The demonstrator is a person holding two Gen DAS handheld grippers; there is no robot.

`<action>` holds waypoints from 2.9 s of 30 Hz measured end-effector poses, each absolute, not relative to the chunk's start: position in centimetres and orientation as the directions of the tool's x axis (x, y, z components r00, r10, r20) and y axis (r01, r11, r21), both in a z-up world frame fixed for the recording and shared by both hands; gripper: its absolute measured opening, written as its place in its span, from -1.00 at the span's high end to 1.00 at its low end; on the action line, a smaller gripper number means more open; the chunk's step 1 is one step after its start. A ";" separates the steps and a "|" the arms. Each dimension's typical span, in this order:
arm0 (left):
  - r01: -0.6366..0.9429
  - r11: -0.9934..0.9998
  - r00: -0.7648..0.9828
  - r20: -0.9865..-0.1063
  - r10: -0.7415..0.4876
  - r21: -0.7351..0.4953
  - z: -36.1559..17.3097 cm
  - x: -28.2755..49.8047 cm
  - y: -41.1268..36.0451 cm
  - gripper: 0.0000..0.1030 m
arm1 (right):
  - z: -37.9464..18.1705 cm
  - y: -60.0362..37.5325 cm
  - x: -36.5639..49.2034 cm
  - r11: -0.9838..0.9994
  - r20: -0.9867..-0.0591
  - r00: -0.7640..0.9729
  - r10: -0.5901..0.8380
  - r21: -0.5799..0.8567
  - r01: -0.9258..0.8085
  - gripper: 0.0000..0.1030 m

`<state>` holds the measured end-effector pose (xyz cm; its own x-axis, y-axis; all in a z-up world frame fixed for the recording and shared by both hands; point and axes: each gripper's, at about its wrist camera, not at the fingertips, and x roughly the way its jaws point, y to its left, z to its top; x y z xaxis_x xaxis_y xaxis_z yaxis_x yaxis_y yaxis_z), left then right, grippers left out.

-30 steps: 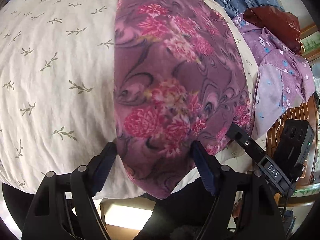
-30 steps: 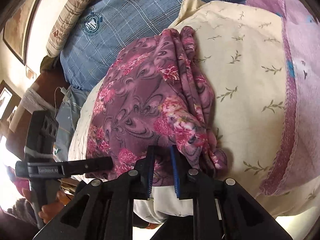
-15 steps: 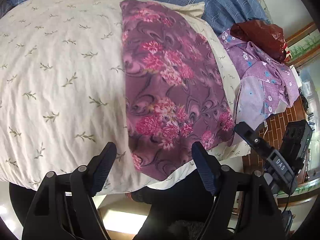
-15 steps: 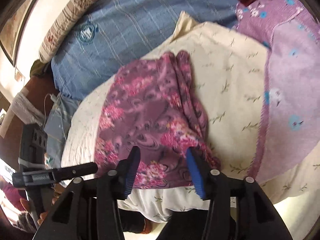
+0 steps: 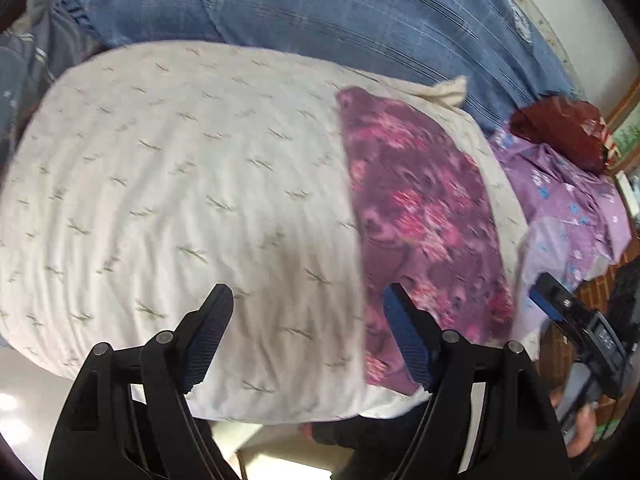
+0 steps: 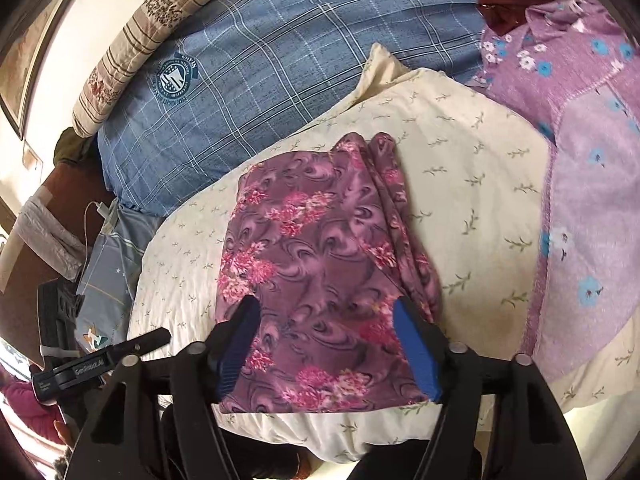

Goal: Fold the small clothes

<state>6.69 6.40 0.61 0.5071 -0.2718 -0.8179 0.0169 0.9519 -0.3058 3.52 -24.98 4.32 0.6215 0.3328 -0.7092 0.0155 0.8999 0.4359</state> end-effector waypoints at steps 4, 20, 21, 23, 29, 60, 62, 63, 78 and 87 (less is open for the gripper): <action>-0.040 0.971 0.546 -0.819 -0.175 -0.234 0.8 7.0 7.1 -0.51 | 4.7 -24.7 4.0 0.935 -0.739 0.622 0.259 0.353 0.029 -0.64; -0.046 0.997 0.525 -0.851 -0.024 -0.057 1.4 11.5 5.7 -0.51 | 3.4 -29.0 7.7 0.932 -0.730 0.642 0.235 0.356 0.063 -0.68; -0.052 0.997 0.518 -0.855 -0.025 -0.060 1.5 12.2 5.6 -0.51 | 3.5 -29.4 8.2 0.934 -0.727 0.647 0.228 0.351 0.065 -0.68; -0.072 0.995 0.500 -0.866 -0.018 -0.063 1.7 14.0 5.3 -0.51 | 3.9 -30.4 9.4 0.925 -0.711 0.664 0.231 0.372 0.076 -0.68; -0.070 0.985 0.413 -0.903 -0.115 -0.158 0.7 18.9 3.3 -0.51 | 3.4 -32.3 13.5 0.876 -0.663 0.684 0.304 0.477 0.074 -0.68; -0.022 0.950 0.384 -0.880 -0.281 -0.313 -1.1 24.7 -1.9 -0.52 | -1.8 -29.7 20.9 0.867 -0.685 0.585 0.434 0.494 -0.066 0.31; 0.003 0.935 0.379 -0.864 -0.331 -0.356 -0.5 22.6 -1.2 -0.52 | -1.2 -30.2 19.3 0.859 -0.673 0.586 0.452 0.505 -0.083 0.25; 0.011 0.924 0.362 -0.860 -0.359 -0.381 -0.6 21.6 -1.1 -0.52 | -1.0 -30.5 18.9 0.853 -0.666 0.586 0.462 0.516 -0.086 0.16; 0.113 0.963 0.410 -0.872 -0.269 -0.244 -0.9 14.1 -5.1 -0.56 | -0.7 -29.2 11.8 0.879 -0.688 0.573 0.446 0.457 -0.135 -0.06; 0.145 0.965 0.409 -0.875 -0.260 -0.219 -0.7 12.5 -6.0 -0.56 | -3.1 -29.6 8.7 0.875 -0.715 0.536 0.448 0.474 -0.100 -0.26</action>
